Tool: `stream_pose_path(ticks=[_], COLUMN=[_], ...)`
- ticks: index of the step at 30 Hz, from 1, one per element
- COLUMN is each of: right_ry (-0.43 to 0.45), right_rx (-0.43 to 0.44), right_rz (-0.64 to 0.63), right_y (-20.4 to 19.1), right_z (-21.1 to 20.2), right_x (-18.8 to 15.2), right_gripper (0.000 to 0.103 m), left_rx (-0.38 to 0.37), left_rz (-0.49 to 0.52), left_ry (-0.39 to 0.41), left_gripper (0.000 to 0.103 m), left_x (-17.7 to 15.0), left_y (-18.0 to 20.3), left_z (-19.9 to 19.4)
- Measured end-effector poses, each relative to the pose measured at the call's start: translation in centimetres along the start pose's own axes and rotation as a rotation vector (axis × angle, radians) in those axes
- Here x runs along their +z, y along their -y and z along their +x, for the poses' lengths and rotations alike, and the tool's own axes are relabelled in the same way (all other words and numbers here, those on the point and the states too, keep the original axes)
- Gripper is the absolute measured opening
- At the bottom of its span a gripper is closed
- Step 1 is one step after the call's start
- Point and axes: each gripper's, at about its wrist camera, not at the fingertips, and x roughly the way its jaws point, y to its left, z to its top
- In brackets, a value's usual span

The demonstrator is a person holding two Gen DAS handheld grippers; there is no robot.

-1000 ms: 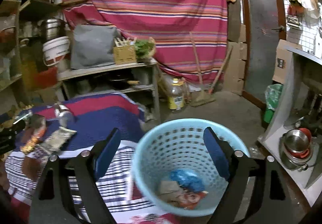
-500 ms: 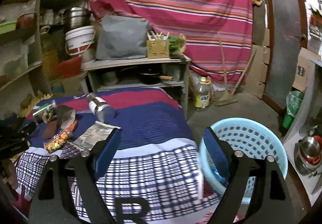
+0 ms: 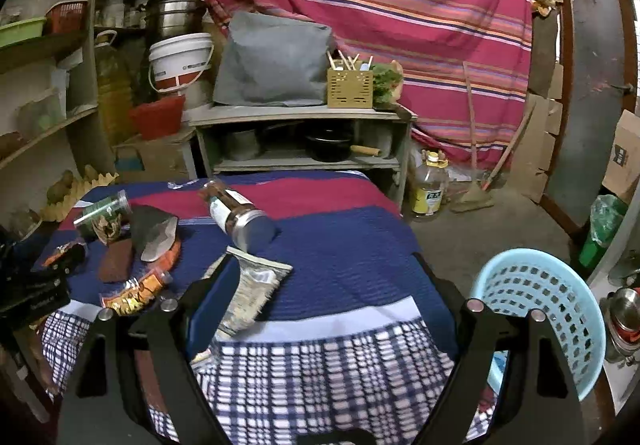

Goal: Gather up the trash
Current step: 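Move both tools back over the table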

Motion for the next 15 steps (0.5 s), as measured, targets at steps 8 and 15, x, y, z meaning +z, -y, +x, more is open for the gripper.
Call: stream_pose_path(ticks=[8, 15], right_ry=[-0.027, -0.054], right_rx=[0.019, 0.035], right_rz=[0.037, -0.04], right_y=[-1.5, -3.1], right_z=[2.4, 4.2], right_x=[0.3, -1.2], right_gripper=[0.086, 0.087], left_rx=[-0.031, -0.032], left_rz=[0.023, 0.018], left_ry=[-0.082, -0.126], left_gripper=[0.097, 0.097], left_x=[-0.3, -0.8], left_y=[-0.7, -1.1], left_z=[2.0, 3.2])
